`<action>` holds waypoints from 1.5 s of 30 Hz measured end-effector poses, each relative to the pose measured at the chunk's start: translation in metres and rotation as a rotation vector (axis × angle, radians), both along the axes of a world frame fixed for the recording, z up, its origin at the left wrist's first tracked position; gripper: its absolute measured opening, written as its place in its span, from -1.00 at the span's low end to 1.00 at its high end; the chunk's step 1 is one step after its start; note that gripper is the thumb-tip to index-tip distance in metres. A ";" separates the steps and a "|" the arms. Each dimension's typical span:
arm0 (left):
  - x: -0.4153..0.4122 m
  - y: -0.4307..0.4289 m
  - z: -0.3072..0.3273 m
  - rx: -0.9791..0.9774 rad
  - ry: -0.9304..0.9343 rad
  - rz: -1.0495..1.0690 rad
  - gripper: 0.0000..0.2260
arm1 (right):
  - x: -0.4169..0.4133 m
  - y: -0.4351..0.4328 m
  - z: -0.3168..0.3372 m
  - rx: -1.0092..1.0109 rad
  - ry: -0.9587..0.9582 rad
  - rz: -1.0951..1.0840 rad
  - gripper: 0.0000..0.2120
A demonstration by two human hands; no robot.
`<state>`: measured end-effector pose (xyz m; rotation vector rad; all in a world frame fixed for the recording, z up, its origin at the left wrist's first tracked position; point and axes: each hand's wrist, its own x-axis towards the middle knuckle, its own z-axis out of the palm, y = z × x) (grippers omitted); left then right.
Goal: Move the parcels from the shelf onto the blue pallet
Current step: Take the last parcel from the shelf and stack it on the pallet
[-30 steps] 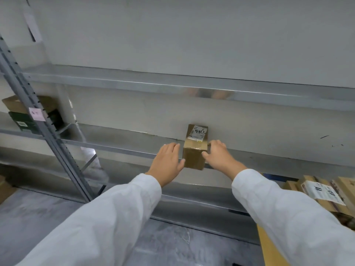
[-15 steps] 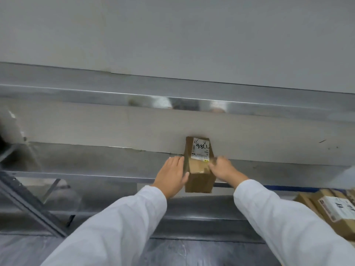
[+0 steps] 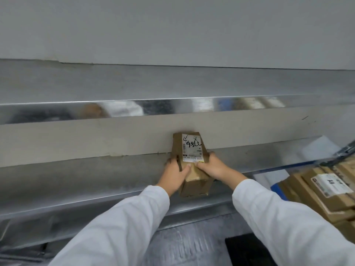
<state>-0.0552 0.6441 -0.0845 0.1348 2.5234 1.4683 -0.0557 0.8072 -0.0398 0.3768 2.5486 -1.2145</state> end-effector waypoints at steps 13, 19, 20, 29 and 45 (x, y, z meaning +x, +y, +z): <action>0.019 0.006 0.008 0.214 -0.059 -0.015 -0.52 | 0.042 0.002 0.015 -0.163 0.070 -0.086 -0.76; 0.066 0.018 0.034 0.202 0.015 0.000 -0.46 | 0.082 0.016 0.038 -0.135 0.062 -0.066 -0.53; 0.076 0.020 0.037 0.207 0.032 0.009 -0.46 | 0.091 0.020 0.041 -0.130 0.066 -0.057 -0.51; 0.208 0.062 0.064 0.308 0.042 0.025 -0.57 | 0.213 0.069 0.059 -0.148 0.091 -0.027 -0.53; 0.348 0.226 0.127 0.329 0.219 -0.158 -0.49 | 0.396 0.220 0.129 -0.146 0.303 -0.251 -0.53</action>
